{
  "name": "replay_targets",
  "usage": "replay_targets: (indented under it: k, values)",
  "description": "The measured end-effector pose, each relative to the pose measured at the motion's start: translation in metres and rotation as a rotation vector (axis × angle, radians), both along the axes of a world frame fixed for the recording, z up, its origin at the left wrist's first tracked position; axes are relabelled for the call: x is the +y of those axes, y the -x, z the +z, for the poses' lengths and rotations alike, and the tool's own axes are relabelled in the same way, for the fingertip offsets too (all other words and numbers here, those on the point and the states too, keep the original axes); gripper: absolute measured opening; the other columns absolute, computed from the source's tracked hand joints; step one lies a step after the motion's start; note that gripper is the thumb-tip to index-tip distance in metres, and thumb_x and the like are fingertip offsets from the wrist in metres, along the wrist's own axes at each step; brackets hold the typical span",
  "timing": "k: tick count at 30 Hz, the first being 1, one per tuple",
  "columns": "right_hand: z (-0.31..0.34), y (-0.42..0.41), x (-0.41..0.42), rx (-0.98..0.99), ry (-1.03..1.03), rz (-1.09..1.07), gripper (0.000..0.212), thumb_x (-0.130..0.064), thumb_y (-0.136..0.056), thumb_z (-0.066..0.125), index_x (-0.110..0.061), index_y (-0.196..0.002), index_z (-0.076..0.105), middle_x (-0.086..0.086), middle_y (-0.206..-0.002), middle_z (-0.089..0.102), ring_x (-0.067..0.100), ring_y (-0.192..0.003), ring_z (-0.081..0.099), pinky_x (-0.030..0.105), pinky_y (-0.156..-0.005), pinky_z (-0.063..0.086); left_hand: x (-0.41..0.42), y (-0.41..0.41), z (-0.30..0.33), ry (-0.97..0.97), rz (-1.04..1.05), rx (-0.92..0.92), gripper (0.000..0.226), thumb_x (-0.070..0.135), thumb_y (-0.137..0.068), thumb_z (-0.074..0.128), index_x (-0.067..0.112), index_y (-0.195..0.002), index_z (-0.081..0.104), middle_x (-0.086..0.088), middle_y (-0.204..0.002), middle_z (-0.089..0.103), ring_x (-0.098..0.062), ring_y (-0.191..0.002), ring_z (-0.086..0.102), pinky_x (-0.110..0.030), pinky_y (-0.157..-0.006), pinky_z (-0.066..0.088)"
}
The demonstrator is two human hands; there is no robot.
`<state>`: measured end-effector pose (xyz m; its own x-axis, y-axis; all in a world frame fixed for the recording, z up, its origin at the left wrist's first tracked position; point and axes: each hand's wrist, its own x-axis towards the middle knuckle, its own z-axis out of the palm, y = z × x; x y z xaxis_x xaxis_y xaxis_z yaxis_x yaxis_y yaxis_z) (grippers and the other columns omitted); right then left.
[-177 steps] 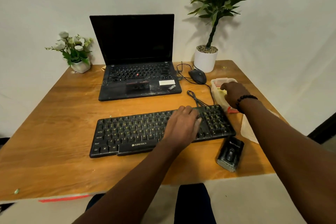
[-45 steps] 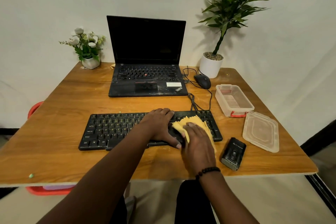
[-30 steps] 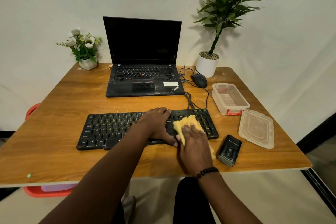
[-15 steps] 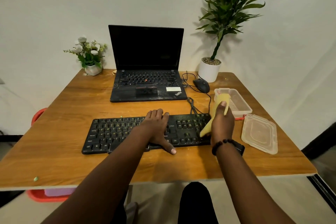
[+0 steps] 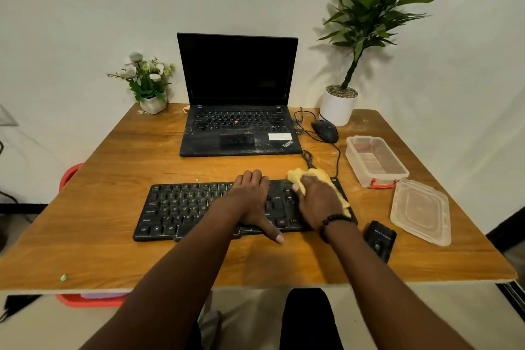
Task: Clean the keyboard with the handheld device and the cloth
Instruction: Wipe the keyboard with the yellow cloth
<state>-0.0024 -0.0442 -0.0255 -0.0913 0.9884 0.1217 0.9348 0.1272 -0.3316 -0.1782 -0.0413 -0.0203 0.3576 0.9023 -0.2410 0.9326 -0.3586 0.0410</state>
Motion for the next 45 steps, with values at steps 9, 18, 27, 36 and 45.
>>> replay_targets:
  k: [9, 18, 27, 36, 45]
  values:
    - [0.002, -0.002, 0.005, -0.061, 0.065, -0.027, 0.045, -0.035, -0.1, 0.04, -0.018, -0.142, 0.043, 0.007, -0.15, 0.039, 0.028, -0.134, 0.038, 0.037, -0.11, 0.033, -0.001, 0.0, 0.001, 0.012, 0.003, -0.004, 0.144, 0.092, -0.05, 0.067, 0.006, -0.155, 0.016, -0.008, -0.153, 0.018, -0.033, -0.138, 0.02, -0.051, -0.12, 0.018]
    - [0.026, 0.009, -0.008, 0.891, -0.018, -0.29, 0.04, -0.043, -0.101, 0.035, -0.018, -0.122, 0.059, -0.002, -0.097, 0.061, 0.021, -0.095, 0.058, 0.042, -0.086, 0.05, -0.008, -0.009, -0.006, -0.027, 0.049, -0.168, 0.145, 0.088, -0.053, 0.07, 0.01, -0.158, 0.009, -0.008, -0.159, 0.012, -0.035, -0.145, 0.013, -0.051, -0.121, 0.014]
    - [-0.008, 0.016, -0.012, 0.224, 0.101, -0.006, 0.06, -0.048, -0.101, 0.024, -0.016, -0.151, 0.023, 0.005, -0.159, 0.017, 0.022, -0.148, 0.011, 0.039, -0.118, 0.015, -0.01, 0.047, 0.022, 0.174, 0.079, -0.023, 0.146, 0.077, -0.058, 0.078, 0.011, -0.159, -0.004, -0.012, -0.166, -0.003, -0.043, -0.151, -0.004, -0.056, -0.121, 0.001]
    - [-0.013, 0.065, 0.013, -0.09, 0.203, 0.235, 0.059, -0.046, -0.102, 0.018, -0.019, -0.154, 0.009, 0.0, -0.162, 0.0, 0.018, -0.148, -0.006, 0.037, -0.12, 0.0, -0.013, 0.047, 0.015, 0.086, 0.056, -0.013, 0.142, 0.083, -0.057, 0.073, 0.008, -0.159, 0.009, -0.01, -0.162, 0.013, -0.036, -0.148, 0.015, -0.049, -0.122, 0.013]
    - [-0.018, 0.051, -0.041, -0.113, 0.171, 0.266, 0.063, -0.05, -0.098, 0.01, -0.021, -0.154, 0.004, -0.004, -0.162, -0.003, 0.014, -0.148, -0.008, 0.034, -0.118, 0.001, -0.011, 0.047, 0.013, 0.082, 0.037, -0.007, 0.137, 0.08, -0.06, 0.074, 0.008, -0.158, 0.011, -0.011, -0.161, 0.014, -0.035, -0.147, 0.016, -0.046, -0.121, 0.015]
